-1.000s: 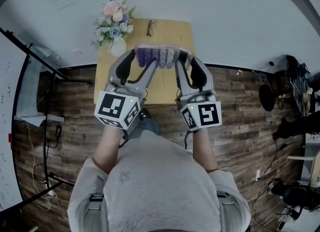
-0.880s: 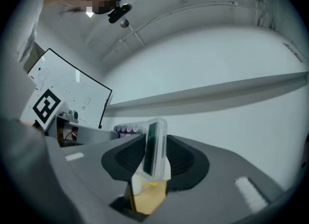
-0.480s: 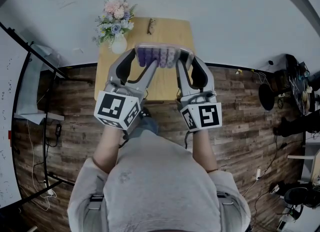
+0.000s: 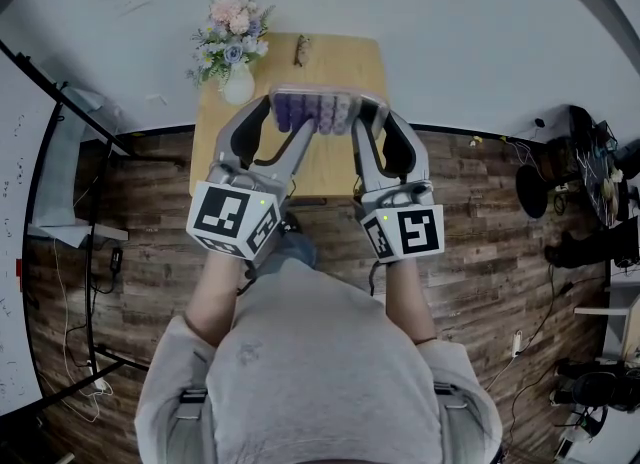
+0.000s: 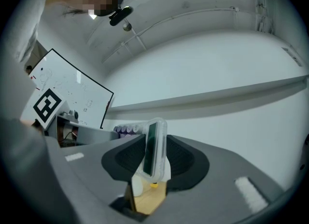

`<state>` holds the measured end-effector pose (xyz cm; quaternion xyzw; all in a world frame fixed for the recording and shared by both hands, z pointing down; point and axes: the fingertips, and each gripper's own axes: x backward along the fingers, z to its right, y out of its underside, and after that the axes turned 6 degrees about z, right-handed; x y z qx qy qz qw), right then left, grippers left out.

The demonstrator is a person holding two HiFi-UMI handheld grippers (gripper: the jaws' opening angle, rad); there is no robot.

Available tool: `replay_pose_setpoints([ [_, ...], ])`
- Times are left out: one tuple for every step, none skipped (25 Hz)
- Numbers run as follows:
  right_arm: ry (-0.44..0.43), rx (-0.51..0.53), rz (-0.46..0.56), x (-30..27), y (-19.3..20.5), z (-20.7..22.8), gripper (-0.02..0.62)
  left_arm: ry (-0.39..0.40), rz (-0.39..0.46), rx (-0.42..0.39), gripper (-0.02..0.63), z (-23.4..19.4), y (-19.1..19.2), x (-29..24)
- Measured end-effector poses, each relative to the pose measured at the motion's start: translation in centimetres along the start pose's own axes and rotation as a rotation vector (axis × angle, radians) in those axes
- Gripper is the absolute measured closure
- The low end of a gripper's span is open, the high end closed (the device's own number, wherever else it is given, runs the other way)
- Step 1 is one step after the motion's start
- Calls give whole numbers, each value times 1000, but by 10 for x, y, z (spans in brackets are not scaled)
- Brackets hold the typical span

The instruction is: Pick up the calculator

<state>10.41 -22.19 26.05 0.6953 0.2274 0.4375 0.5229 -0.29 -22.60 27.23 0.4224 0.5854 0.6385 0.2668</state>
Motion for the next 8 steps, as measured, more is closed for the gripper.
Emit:
replay_pose_setpoints([
  [-1, 0, 1, 0, -1, -1, 468, 0, 2, 0, 353, 0, -1, 1],
  [-1, 0, 3, 1, -2, -2, 468, -1, 4, 0, 353, 1, -2, 2],
  [-2, 1, 4, 1, -3, -3, 468, -1, 6, 0, 353, 1, -3, 3],
  [-3, 2, 5, 2, -3, -4, 469, -2, 7, 0, 353, 1, -3, 4],
  [-4, 3, 5, 2, -3, -5, 469, -3, 8, 0, 353, 1, -3, 6],
  [-5, 4, 5, 3, -4, -7, 469, -3, 8, 0, 353, 1, -4, 7],
  [-6, 3, 5, 3, -4, -8, 469, -4, 8, 0, 353, 1, -4, 9],
  [-7, 3, 5, 4, -4, -9, 469, -5, 8, 0, 353, 1, -4, 10],
])
